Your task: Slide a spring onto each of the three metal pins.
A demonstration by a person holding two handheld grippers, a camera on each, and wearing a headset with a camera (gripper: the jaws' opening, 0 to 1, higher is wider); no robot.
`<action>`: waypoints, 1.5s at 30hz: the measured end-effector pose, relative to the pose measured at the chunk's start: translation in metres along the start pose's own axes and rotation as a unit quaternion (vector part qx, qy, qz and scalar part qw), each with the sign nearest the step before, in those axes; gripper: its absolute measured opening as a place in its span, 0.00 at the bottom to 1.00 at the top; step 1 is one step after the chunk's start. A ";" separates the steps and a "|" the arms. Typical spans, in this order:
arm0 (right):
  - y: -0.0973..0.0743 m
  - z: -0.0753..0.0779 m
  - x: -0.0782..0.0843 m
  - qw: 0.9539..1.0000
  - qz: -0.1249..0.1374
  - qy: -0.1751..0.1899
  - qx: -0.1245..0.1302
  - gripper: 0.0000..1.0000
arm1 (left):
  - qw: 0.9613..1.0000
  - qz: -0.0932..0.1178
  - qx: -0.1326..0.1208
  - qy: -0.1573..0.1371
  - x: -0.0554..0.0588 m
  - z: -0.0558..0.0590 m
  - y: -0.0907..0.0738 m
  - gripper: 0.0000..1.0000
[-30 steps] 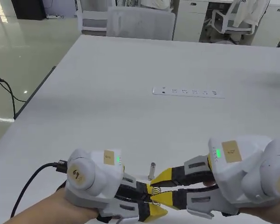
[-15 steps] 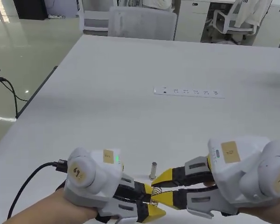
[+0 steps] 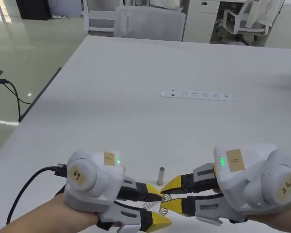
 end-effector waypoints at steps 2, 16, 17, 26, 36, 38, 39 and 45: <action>0.000 0.001 0.001 1.000 0.000 0.000 0.003 0.07 | 1.000 -0.001 -0.002 -0.012 0.003 -0.001 -0.002 0.24; 0.000 0.006 0.007 1.000 -0.011 0.001 0.024 0.07 | 0.999 -0.002 -0.025 -0.040 0.016 -0.007 -0.016 0.41; 0.000 0.007 0.007 1.000 -0.011 0.002 0.025 0.07 | 0.999 0.002 -0.027 -0.040 0.015 -0.008 -0.018 0.43; 0.001 0.011 0.009 0.999 -0.016 0.005 0.040 0.07 | 0.997 -0.001 -0.050 -0.052 0.028 -0.012 -0.031 0.55; 0.000 0.015 0.017 0.999 -0.021 0.017 0.047 0.07 | 0.991 0.004 -0.102 -0.081 0.046 -0.031 -0.056 0.73; -0.001 0.016 0.018 0.998 -0.020 0.021 0.049 0.07 | 0.989 0.013 -0.116 -0.093 0.049 -0.035 -0.062 0.77; -0.001 0.016 0.019 0.998 -0.021 0.022 0.049 0.07 | 0.988 0.016 -0.123 -0.094 0.050 -0.036 -0.064 0.81; -0.002 0.018 0.025 0.998 -0.025 0.032 0.055 0.07 | 0.988 0.000 -0.128 -0.090 0.061 -0.038 -0.071 0.96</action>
Point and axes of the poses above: the centre of the closed fingertips' face, and the gripper's own axes: y roughly forward along the fingers, z roughly to its right, x roughly out of its underside, the point moved 5 cm from there along -y, roughly backward along the fingers, and after that the axes turned 14 degrees about -z, right-handed, at the moved point
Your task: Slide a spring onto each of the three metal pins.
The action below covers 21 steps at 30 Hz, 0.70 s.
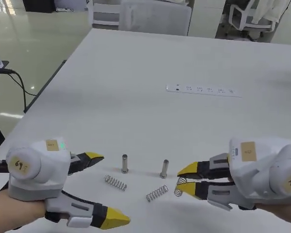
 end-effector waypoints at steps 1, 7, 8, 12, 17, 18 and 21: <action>0.000 0.000 0.001 1.000 0.000 0.001 0.001 0.07 | 1.000 0.000 0.000 -0.001 0.000 -0.001 -0.002 0.98; -0.002 0.004 0.004 1.000 -0.004 0.007 0.012 0.07 | 1.000 0.006 -0.009 -0.006 0.000 -0.006 -0.009 0.98; -0.002 0.005 0.005 1.000 -0.004 0.011 0.015 0.07 | 1.000 0.009 -0.012 -0.008 0.000 -0.007 -0.010 0.98; -0.006 0.011 0.011 0.999 -0.005 0.022 0.025 0.07 | 1.000 0.017 -0.018 -0.014 -0.002 -0.009 -0.015 0.98; -0.010 0.020 0.019 0.999 -0.011 0.036 0.038 0.07 | 0.999 0.021 -0.021 -0.017 -0.003 -0.010 -0.016 0.98; -0.011 0.022 0.020 0.998 -0.012 0.038 0.040 0.07 | 0.999 0.021 -0.022 -0.018 -0.003 -0.010 -0.016 0.98; -0.014 0.030 0.026 0.997 -0.016 0.045 0.052 0.07 | 0.999 0.019 -0.022 -0.019 -0.001 -0.010 -0.016 0.98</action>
Point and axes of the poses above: the centre of the closed fingertips' face, and the gripper's own axes: y roughly forward along the fingers, z roughly to its right, x roughly out of its underside, the point moved 5 cm from there along -y, roughly backward along the fingers, and after that the axes turned 14 degrees about -z, right-handed, at the moved point
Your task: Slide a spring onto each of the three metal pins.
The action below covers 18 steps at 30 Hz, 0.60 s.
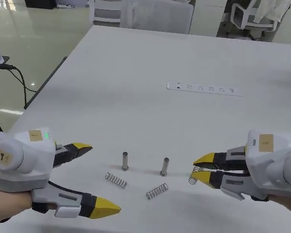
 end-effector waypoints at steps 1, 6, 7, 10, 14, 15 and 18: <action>-0.001 0.003 0.001 1.000 0.000 0.004 0.003 0.07 | 1.000 -0.001 0.000 0.000 0.000 0.000 0.000 0.98; -0.004 0.020 0.008 0.999 -0.004 0.025 0.029 0.07 | 1.000 -0.001 -0.002 -0.002 0.002 -0.002 0.000 0.98; -0.005 0.024 0.010 0.999 -0.006 0.029 0.036 0.07 | 1.000 0.001 -0.006 -0.002 0.001 -0.003 0.000 0.98; -0.008 0.032 0.011 0.998 -0.001 0.042 0.049 0.07 | 1.000 0.000 -0.005 -0.004 0.002 -0.004 -0.001 0.98; -0.011 0.041 0.013 0.997 0.001 0.056 0.061 0.07 | 1.000 0.000 -0.005 -0.004 0.002 -0.004 -0.001 0.98; -0.011 0.043 0.013 0.996 0.001 0.061 0.063 0.07 | 1.000 0.001 -0.006 -0.005 0.002 -0.004 -0.001 0.98; -0.011 0.047 0.014 0.995 0.004 0.073 0.064 0.07 | 1.000 0.001 -0.007 -0.006 0.002 -0.004 -0.002 0.98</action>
Point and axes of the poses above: the centre of the closed fingertips' face, and the gripper's own axes: y roughly forward along the fingers, z roughly to its right, x roughly out of its underside, the point moved 5 cm from there along -y, roughly backward along the fingers, and after that the axes turned 14 degrees about -z, right-handed, at the moved point
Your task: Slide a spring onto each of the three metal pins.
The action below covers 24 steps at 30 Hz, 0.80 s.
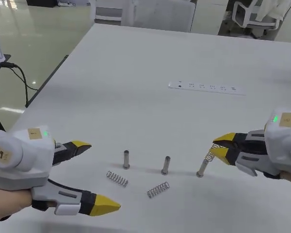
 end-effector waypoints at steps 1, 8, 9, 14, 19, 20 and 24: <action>0.000 0.000 0.000 1.000 0.000 0.004 0.000 0.07 | 1.000 0.000 0.000 0.000 0.000 0.000 0.000 0.98; 0.004 0.000 0.002 1.000 -0.006 0.008 -0.005 0.07 | 1.000 0.001 -0.003 -0.003 0.002 0.000 -0.003 0.98; 0.005 0.000 0.002 1.000 -0.006 0.009 -0.005 0.07 | 1.000 0.001 -0.003 -0.004 0.002 0.000 -0.003 0.98; 0.007 0.001 0.001 1.000 -0.006 0.009 -0.007 0.07 | 1.000 0.001 -0.004 -0.004 0.003 0.000 -0.003 0.98; 0.013 0.000 0.005 1.000 -0.016 0.005 -0.010 0.07 | 1.000 0.000 -0.003 -0.006 0.004 0.000 -0.004 0.98; 0.014 0.000 0.006 1.000 -0.019 0.007 -0.011 0.07 | 1.000 0.000 -0.003 -0.005 0.004 0.000 -0.004 0.98; 0.018 -0.003 0.008 1.000 -0.021 0.010 -0.015 0.07 | 1.000 0.001 -0.004 -0.006 0.004 0.001 -0.005 0.98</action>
Point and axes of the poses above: the centre of the closed fingertips' face, and the gripper's own axes: y roughly forward along the fingers, z roughly to its right, x roughly out of its underside, the point moved 5 cm from there along -y, roughly backward along the fingers, and after that the axes turned 14 degrees about -z, right-handed, at the moved point
